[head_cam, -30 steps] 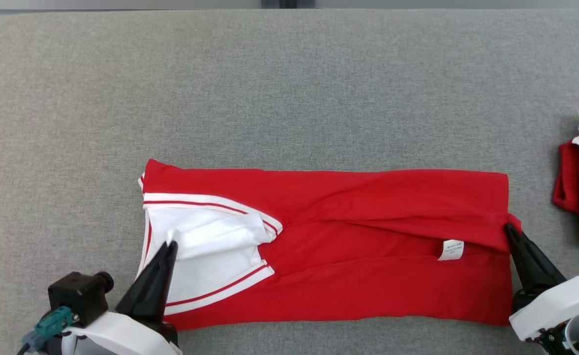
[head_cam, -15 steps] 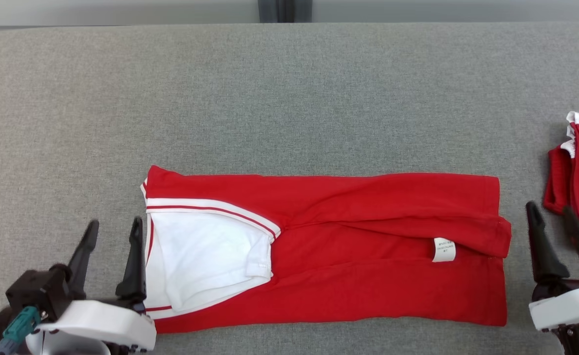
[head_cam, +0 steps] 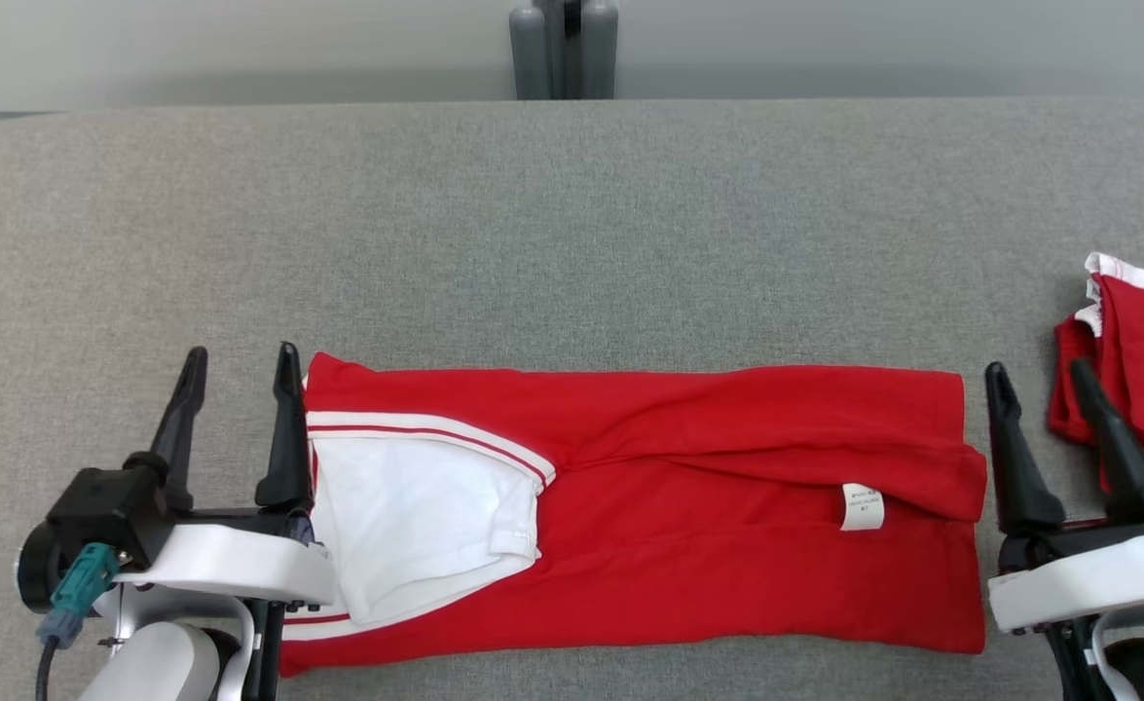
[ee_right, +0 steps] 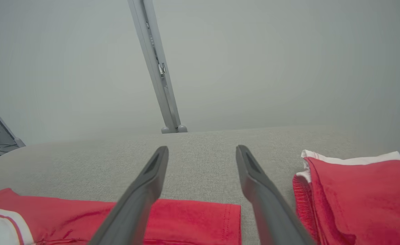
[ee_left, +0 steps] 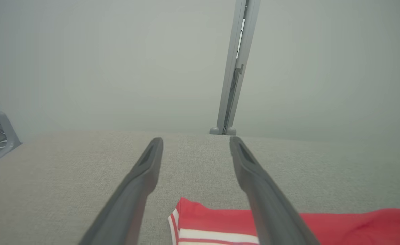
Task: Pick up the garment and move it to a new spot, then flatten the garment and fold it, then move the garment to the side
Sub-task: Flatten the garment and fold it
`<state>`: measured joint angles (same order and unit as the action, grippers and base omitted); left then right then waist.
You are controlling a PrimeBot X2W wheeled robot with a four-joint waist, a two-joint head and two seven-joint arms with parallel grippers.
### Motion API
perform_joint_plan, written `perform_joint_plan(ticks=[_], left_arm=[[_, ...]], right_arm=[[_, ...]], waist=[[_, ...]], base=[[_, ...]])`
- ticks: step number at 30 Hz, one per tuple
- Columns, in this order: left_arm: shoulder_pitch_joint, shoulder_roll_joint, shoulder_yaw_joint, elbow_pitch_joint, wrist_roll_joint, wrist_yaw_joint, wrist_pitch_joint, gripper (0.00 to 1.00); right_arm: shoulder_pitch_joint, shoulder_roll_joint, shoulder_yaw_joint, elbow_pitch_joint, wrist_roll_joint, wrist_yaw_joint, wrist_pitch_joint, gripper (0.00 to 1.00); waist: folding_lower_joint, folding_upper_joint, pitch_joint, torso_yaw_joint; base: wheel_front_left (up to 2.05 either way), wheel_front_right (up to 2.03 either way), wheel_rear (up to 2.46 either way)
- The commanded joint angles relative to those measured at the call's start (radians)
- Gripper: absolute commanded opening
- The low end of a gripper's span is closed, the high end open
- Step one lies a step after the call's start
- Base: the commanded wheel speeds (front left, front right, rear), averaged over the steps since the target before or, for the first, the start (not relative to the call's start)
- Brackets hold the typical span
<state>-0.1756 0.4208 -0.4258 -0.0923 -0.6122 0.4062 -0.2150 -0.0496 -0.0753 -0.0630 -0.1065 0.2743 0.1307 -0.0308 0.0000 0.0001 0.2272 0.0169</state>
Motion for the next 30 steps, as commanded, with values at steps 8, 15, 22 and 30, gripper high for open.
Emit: perform_joint_plan(ticks=[8, 15, 22, 30], left_arm=[[-0.022, -0.046, 0.019, 0.158, 0.045, -0.082, -0.046, 1.00], [0.008, -0.075, 0.053, 0.213, 0.100, -0.124, -0.048, 1.00], [0.036, -0.096, 0.072, 0.247, 0.148, -0.147, -0.048, 1.00], [0.032, -0.114, 0.090, 0.260, 0.170, -0.167, -0.048, 1.00]], right_arm=[[0.028, 0.005, 0.019, 0.065, -0.019, 0.000, -0.021, 1.00], [0.037, 0.008, 0.020, 0.085, -0.019, 0.000, -0.015, 1.00], [0.050, 0.010, 0.021, 0.101, -0.023, 0.000, -0.011, 1.00], [0.045, 0.013, 0.018, 0.103, -0.022, 0.000, -0.007, 1.00]], waist=[[0.0000, -0.0001, -0.057, 0.004], [0.0000, -0.0001, -0.077, 0.003], [0.0000, -0.0001, -0.086, 0.005], [0.0000, -0.0001, -0.079, 0.010]], base=[[0.00, 0.00, 0.00], [0.00, 0.00, 0.00], [0.00, 0.00, 0.00], [0.00, 0.00, 0.00]])
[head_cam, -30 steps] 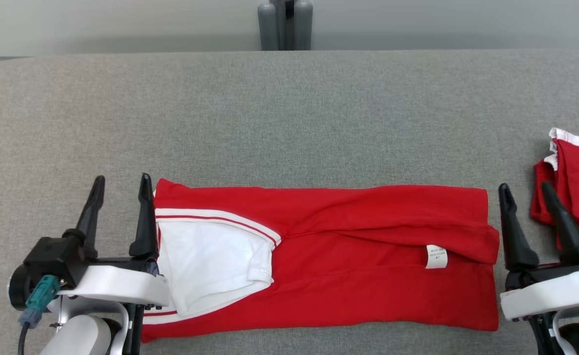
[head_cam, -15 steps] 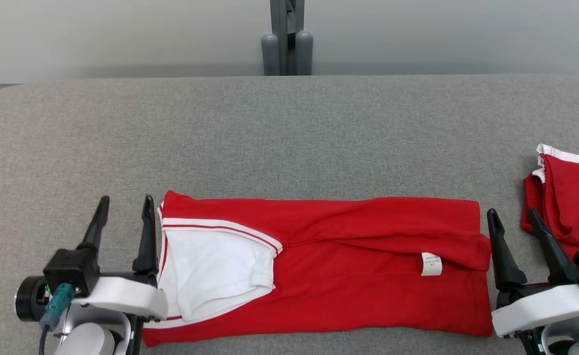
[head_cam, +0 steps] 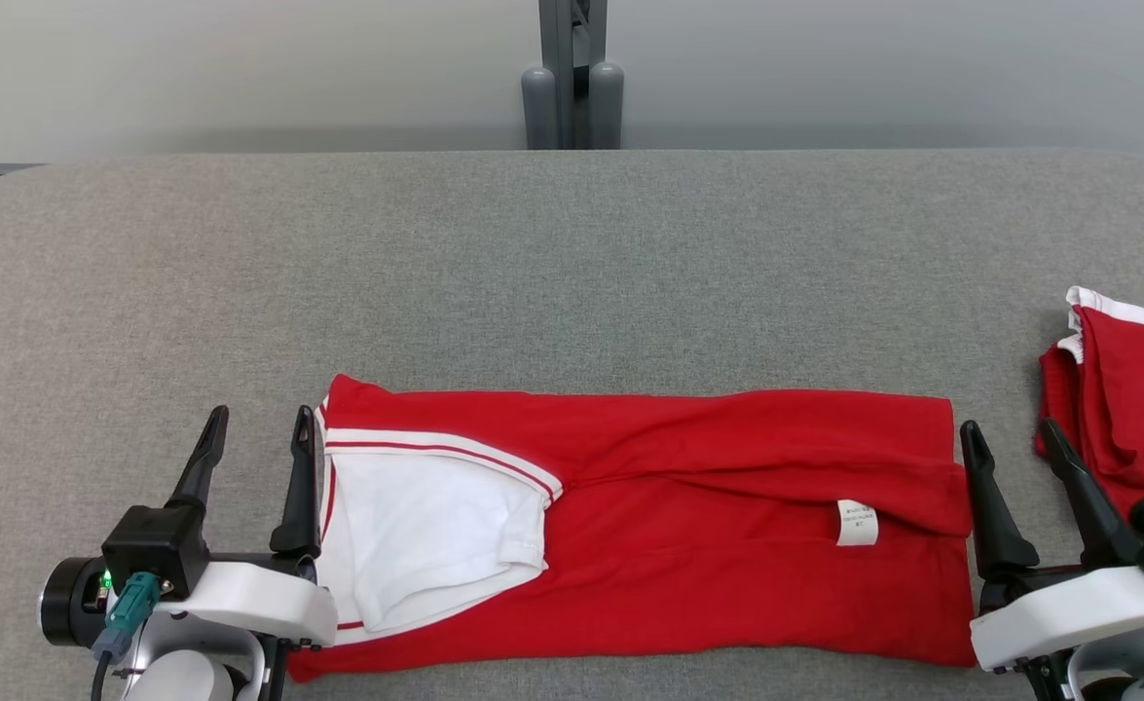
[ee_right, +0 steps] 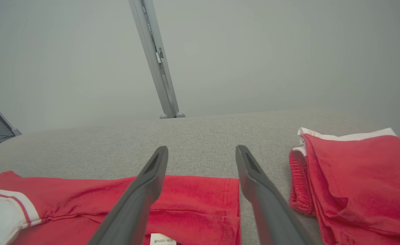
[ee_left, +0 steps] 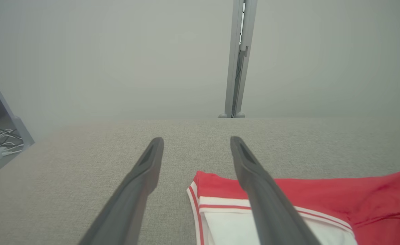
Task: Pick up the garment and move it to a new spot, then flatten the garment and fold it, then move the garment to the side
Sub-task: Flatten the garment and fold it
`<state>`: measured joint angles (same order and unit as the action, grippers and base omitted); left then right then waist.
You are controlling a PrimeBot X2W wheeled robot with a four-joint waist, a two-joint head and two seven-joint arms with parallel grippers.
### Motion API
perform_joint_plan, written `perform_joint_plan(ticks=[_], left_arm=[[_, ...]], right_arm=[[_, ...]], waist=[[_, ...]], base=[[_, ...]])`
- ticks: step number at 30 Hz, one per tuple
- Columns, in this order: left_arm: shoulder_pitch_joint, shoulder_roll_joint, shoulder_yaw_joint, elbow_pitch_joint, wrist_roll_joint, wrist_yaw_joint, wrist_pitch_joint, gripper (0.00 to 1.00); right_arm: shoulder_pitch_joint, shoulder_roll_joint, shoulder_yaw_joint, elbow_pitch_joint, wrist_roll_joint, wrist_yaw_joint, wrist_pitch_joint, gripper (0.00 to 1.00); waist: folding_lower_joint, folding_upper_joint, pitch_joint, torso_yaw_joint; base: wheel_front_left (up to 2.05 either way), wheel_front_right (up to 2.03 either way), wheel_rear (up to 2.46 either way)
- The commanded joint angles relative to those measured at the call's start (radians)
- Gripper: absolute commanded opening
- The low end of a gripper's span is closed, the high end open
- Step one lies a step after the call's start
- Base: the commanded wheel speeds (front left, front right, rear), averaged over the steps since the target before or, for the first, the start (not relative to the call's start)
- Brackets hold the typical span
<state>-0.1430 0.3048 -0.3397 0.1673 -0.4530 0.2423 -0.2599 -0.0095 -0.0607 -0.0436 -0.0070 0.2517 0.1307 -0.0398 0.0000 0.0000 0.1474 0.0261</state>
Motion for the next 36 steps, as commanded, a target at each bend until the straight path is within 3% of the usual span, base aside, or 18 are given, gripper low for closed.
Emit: perform_joint_plan(ticks=[1, 10, 17, 18, 21, 33, 34, 36], left_arm=[[-0.002, 0.001, 0.007, 0.001, 0.011, -0.005, -0.003, 1.00], [-0.021, -0.011, 0.021, 0.004, 0.035, -0.022, -0.003, 1.00], [-0.035, -0.024, 0.029, -0.001, 0.053, -0.032, -0.003, 1.00], [-0.046, -0.031, 0.031, -0.002, 0.061, -0.041, -0.003, 1.00], [-0.053, -0.033, 0.035, -0.002, 0.070, -0.047, -0.003, 1.00], [-0.068, -0.038, 0.048, 0.004, 0.079, -0.057, -0.003, 1.00], [-0.069, -0.038, 0.049, 0.004, 0.080, -0.057, -0.003, 1.00], [-0.071, -0.037, 0.052, 0.004, 0.083, -0.058, -0.003, 1.00]], right_arm=[[0.004, -0.001, -0.003, 0.003, 0.000, 0.000, 0.002, 1.00], [-0.018, -0.008, -0.035, 0.069, 0.002, 0.000, 0.009, 1.00], [-0.050, -0.013, -0.049, 0.222, 0.006, 0.000, -0.011, 1.00], [-0.084, -0.010, -0.045, 0.324, 0.019, 0.000, -0.039, 1.00], [-0.112, -0.008, -0.031, 0.397, 0.031, 0.000, -0.058, 1.00], [-0.146, 0.006, 0.040, 0.587, 0.093, 0.000, -0.152, 1.00], [-0.147, 0.008, 0.053, 0.601, 0.100, 0.000, -0.160, 0.53], [-0.147, 0.011, 0.077, 0.629, 0.110, 0.000, -0.176, 0.00]], waist=[[0.0000, 0.0000, 0.001, 0.002], [0.0000, 0.0000, 0.016, 0.024], [0.0000, 0.0000, 0.039, 0.044], [0.0000, 0.0000, 0.056, 0.048], [0.0000, 0.0000, 0.068, 0.048], [0.0000, 0.0000, 0.096, 0.039], [0.0000, 0.0000, 0.096, 0.038], [0.0000, 0.0000, 0.098, 0.035]], base=[[0.00, 0.00, 0.00], [0.00, 0.00, 0.00], [0.00, 0.00, 0.00], [0.00, 0.00, 0.00], [0.00, 0.00, 0.00], [0.00, 0.00, 0.00], [0.00, 0.00, 0.00], [0.00, 0.00, 0.00]])
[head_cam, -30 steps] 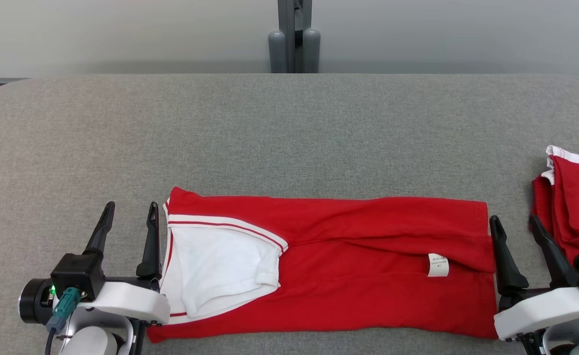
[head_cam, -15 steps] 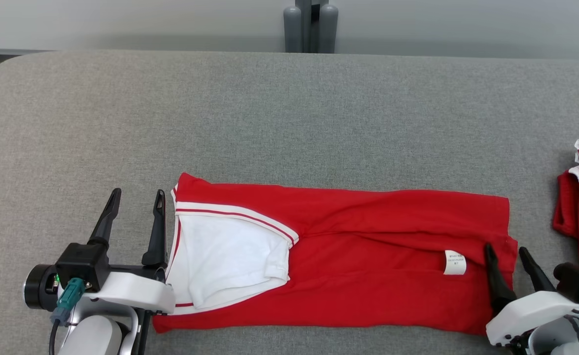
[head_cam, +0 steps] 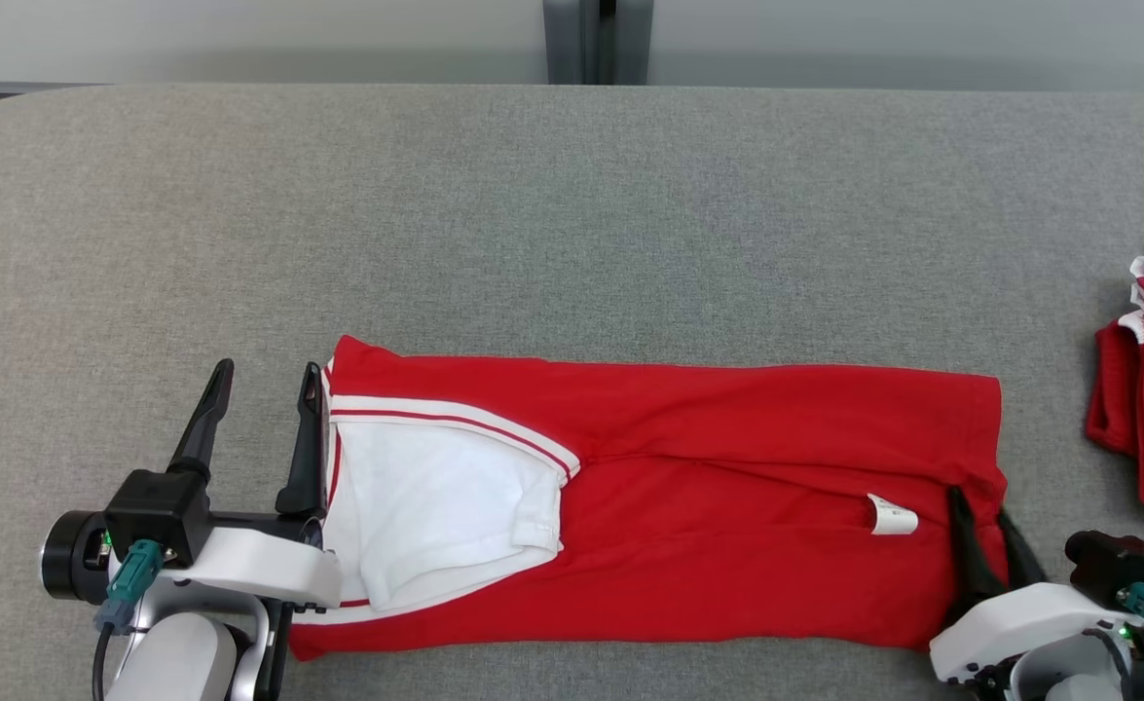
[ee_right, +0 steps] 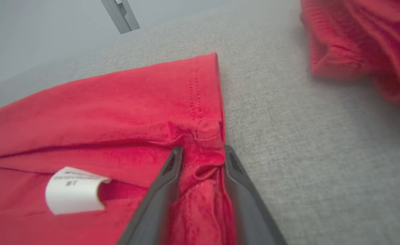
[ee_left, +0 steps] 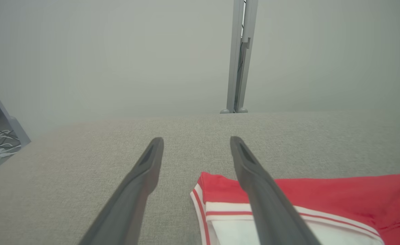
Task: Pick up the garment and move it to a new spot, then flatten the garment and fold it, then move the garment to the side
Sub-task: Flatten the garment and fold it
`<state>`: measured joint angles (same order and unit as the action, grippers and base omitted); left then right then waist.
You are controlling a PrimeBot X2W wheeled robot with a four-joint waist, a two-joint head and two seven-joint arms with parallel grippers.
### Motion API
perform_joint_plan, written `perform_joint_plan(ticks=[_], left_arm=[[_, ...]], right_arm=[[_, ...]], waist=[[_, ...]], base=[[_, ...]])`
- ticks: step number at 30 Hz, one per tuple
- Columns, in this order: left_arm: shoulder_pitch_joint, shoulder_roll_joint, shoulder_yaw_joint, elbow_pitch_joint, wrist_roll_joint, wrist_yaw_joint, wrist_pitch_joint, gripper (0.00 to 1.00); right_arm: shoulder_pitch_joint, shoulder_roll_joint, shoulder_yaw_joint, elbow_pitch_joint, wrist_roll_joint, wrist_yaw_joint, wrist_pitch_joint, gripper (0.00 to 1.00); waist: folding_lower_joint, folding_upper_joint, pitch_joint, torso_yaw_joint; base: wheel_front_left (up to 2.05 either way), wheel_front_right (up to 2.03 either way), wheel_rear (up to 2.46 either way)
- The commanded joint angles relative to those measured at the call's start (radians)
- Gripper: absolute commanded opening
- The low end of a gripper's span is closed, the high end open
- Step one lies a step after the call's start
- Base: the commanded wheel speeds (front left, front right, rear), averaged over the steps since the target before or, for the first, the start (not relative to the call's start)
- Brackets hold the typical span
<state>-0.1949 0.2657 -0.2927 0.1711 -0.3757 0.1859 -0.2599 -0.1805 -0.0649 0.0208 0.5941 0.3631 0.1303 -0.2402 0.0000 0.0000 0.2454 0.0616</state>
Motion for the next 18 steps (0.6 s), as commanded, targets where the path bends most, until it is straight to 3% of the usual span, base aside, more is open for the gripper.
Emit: perform_joint_plan(ticks=[1, 6, 18], left_arm=[[-0.020, 0.002, 0.004, 0.001, 0.006, -0.003, -0.003, 1.00], [-0.022, 0.002, 0.010, -0.002, 0.008, -0.004, -0.003, 1.00], [-0.005, -0.011, 0.026, 0.001, 0.004, 0.002, -0.004, 1.00]], right_arm=[[0.024, 0.018, 0.026, 0.043, 0.008, 0.001, 0.020, 0.00], [0.018, 0.019, 0.044, 0.068, 0.057, 0.000, -0.007, 0.00], [0.000, -0.081, -0.084, -0.165, 0.022, -0.001, -0.025, 0.00]], waist=[[0.0000, 0.0000, 0.001, -0.001], [0.0000, 0.0000, 0.008, -0.004], [0.0000, 0.0000, -0.011, -0.010]], base=[[0.00, 0.00, 0.00], [0.00, 0.00, 0.00], [0.00, 0.00, 0.00]])
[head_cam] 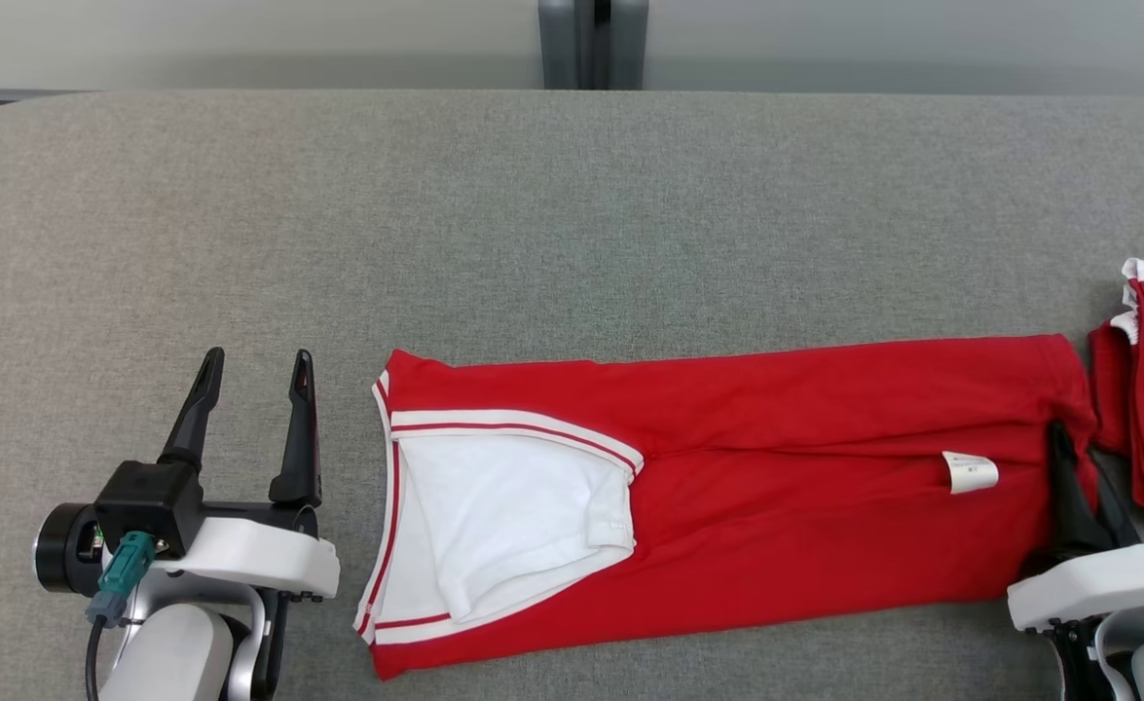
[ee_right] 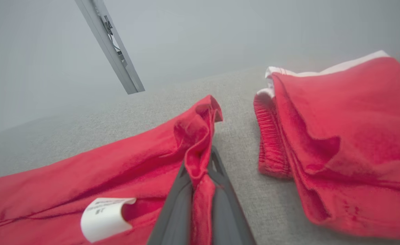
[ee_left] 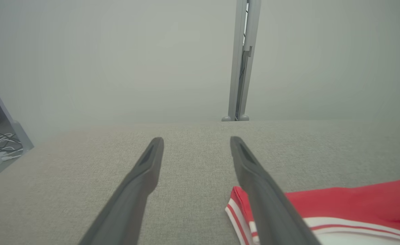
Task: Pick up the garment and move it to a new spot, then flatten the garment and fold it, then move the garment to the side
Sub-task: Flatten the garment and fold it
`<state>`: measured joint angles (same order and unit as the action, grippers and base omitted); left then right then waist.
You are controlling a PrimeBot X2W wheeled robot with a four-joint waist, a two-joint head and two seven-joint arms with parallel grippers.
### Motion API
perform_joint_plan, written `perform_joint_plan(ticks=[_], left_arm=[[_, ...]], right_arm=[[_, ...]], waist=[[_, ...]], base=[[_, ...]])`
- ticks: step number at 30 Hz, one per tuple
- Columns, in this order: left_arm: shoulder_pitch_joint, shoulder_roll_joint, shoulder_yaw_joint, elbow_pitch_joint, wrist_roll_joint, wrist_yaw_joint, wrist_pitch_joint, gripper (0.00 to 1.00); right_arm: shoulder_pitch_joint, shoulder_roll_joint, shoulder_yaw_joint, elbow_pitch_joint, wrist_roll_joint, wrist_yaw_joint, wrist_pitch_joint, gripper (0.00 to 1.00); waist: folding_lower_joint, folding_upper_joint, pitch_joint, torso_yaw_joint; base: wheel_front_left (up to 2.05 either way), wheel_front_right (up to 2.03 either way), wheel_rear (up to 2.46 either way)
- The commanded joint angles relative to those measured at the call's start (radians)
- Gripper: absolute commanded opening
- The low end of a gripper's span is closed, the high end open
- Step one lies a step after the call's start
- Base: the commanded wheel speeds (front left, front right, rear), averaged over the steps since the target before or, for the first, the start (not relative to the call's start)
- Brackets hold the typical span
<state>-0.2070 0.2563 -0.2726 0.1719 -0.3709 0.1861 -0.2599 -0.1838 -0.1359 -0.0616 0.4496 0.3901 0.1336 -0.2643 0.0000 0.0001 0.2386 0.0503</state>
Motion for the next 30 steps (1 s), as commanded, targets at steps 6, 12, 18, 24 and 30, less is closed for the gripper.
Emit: perform_joint_plan(ticks=[6, 12, 18, 24, 30], left_arm=[[0.013, -0.011, 0.007, 0.005, 0.006, -0.002, -0.004, 1.00], [0.018, -0.026, 0.005, 0.009, 0.012, -0.009, -0.004, 1.00], [0.017, -0.049, -0.008, 0.022, 0.010, -0.021, -0.003, 1.00], [0.003, -0.063, -0.015, 0.038, 0.021, -0.035, -0.004, 1.00], [-0.020, -0.077, -0.022, 0.054, 0.035, -0.052, -0.004, 1.00]], right_arm=[[0.014, 0.021, 0.111, -0.234, -0.016, -0.003, 0.066, 0.00], [0.007, 0.061, 0.352, -0.420, 0.011, -0.003, 0.160, 0.00], [-0.053, 0.079, 0.571, -0.397, 0.076, -0.003, 0.175, 0.00], [-0.143, 0.082, 0.693, -0.281, 0.166, -0.003, 0.128, 0.00], [-0.278, 0.082, 0.817, -0.117, 0.262, -0.003, 0.053, 0.00]], waist=[[0.0000, -0.0001, -0.026, 0.006], [0.0000, -0.0001, -0.042, 0.028], [0.0000, -0.0001, -0.046, 0.076], [0.0000, -0.0001, -0.034, 0.119], [0.0000, -0.0001, -0.006, 0.166]], base=[[0.00, 0.00, 0.00], [0.00, 0.00, 0.00], [0.00, 0.00, 0.00], [0.00, 0.00, 0.00], [0.00, 0.00, 0.00]])
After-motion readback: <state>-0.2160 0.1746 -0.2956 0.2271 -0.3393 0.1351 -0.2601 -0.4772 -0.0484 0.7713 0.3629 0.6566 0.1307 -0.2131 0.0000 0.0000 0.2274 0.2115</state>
